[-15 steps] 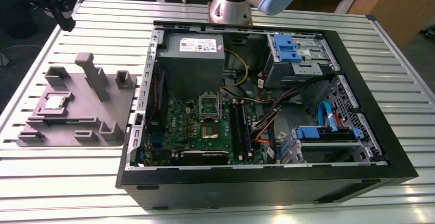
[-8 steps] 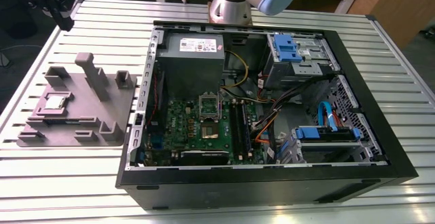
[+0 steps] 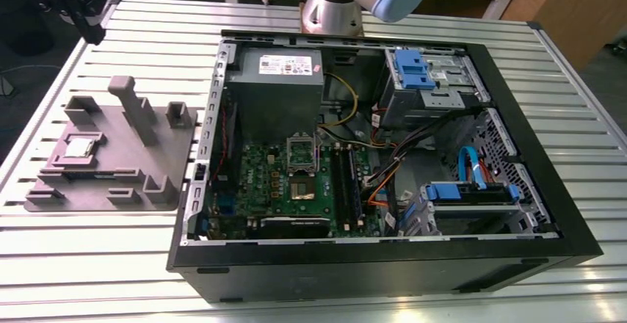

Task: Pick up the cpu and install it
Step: 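Reach for the cpu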

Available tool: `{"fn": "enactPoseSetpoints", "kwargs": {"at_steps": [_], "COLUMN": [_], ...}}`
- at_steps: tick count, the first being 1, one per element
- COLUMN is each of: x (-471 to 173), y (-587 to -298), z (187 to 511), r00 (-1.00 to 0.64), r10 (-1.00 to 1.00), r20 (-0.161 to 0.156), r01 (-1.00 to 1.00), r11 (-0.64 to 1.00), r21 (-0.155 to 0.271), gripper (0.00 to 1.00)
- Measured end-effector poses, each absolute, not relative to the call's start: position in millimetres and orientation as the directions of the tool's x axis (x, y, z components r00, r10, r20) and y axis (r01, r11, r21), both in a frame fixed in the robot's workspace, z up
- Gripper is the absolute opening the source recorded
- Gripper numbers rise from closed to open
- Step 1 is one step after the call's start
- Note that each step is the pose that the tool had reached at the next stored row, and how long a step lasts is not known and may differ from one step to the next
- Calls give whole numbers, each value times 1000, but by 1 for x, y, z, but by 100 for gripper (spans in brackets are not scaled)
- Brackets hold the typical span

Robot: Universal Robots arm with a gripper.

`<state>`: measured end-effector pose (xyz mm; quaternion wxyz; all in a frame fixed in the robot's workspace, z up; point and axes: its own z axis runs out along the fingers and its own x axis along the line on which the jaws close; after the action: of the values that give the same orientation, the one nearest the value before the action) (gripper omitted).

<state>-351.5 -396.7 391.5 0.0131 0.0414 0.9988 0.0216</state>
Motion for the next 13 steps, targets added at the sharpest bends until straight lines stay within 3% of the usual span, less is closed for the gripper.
{"fn": "enactPoseSetpoints", "kwargs": {"at_steps": [13], "x": [-354], "y": [-397], "z": [391], "r00": [-996], "r10": [83], "r20": [-24], "r01": [82], "r11": [996], "r21": [44], "gripper": [10]}}
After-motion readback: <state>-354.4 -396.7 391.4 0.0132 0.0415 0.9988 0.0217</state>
